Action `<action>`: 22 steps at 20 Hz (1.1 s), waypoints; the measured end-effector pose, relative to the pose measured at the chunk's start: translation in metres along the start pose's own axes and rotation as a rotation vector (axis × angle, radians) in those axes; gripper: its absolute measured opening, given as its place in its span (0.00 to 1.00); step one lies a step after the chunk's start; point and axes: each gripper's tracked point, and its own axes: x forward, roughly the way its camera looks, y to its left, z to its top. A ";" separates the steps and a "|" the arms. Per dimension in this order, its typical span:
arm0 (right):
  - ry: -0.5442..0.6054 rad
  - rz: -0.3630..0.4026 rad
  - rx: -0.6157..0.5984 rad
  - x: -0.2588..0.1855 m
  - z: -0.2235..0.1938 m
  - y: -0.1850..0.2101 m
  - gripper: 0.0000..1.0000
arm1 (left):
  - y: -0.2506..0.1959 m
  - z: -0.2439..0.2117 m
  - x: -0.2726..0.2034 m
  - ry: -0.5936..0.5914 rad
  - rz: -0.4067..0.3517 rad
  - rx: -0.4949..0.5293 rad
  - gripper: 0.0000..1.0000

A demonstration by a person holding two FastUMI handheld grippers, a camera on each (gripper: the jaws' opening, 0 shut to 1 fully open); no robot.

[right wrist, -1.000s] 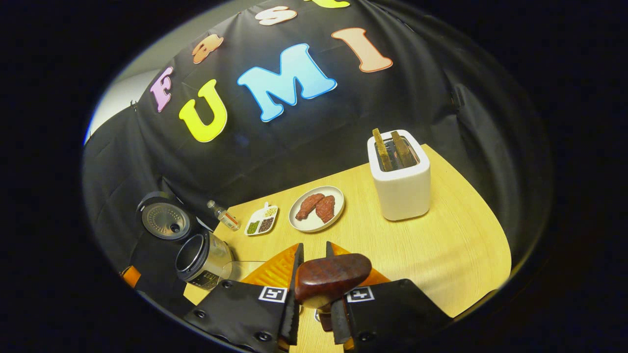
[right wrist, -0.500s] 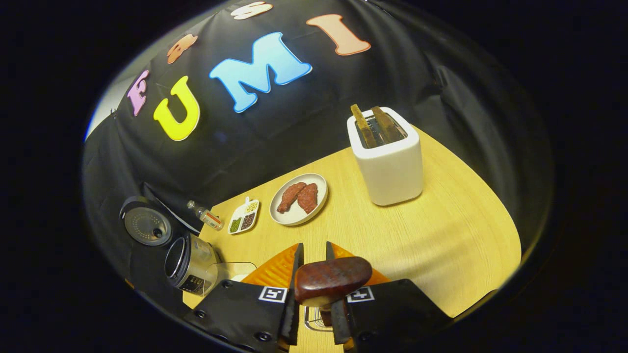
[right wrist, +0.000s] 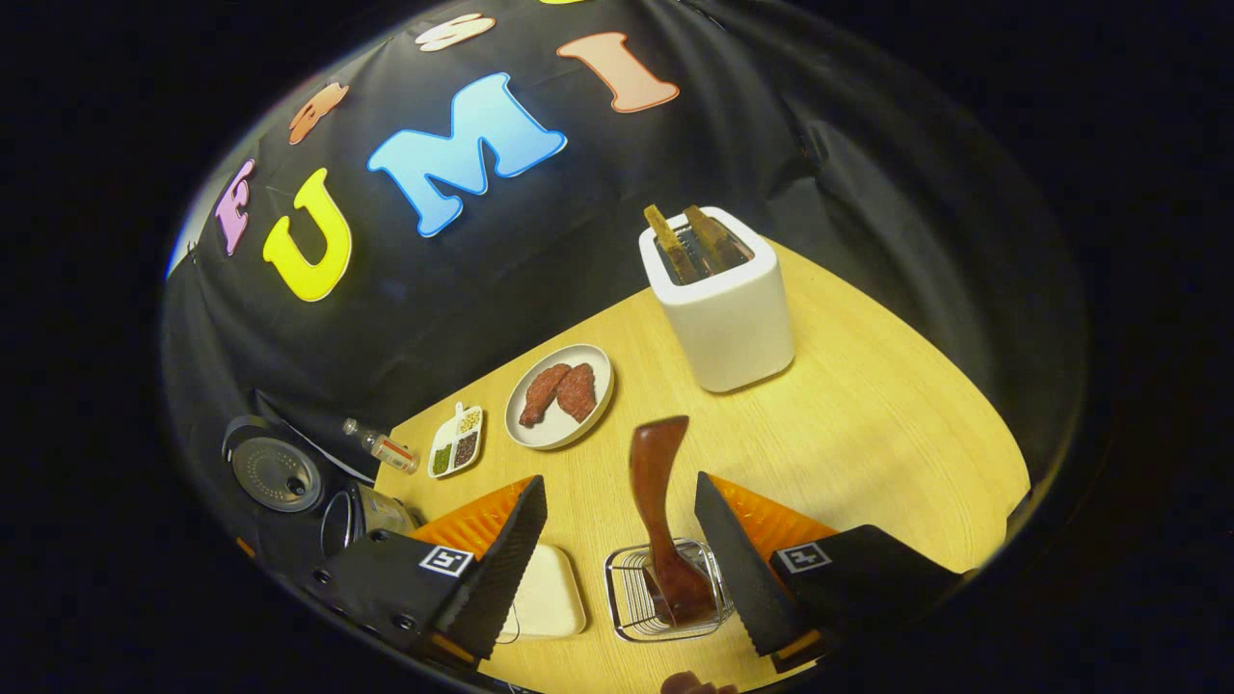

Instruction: Close the left gripper, press the button to open the rice cooker; take a wooden spoon from the chopstick holder with the right hand, scoop a spoonful of rice and pour it into the rice cooker, then put the wooden spoon back into the chopstick holder.

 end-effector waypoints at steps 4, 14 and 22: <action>-0.129 -0.092 -0.068 -0.033 0.021 -0.005 0.98 | 0.033 0.046 0.040 -0.065 -0.024 -0.012 0.96; -0.420 -0.245 -0.295 -0.131 0.041 0.026 0.98 | 0.083 0.164 0.150 -0.182 -0.116 -0.039 0.96; -0.480 -0.228 -0.300 -0.173 0.032 0.062 0.98 | 0.094 0.154 0.243 -0.029 -0.126 -0.139 0.96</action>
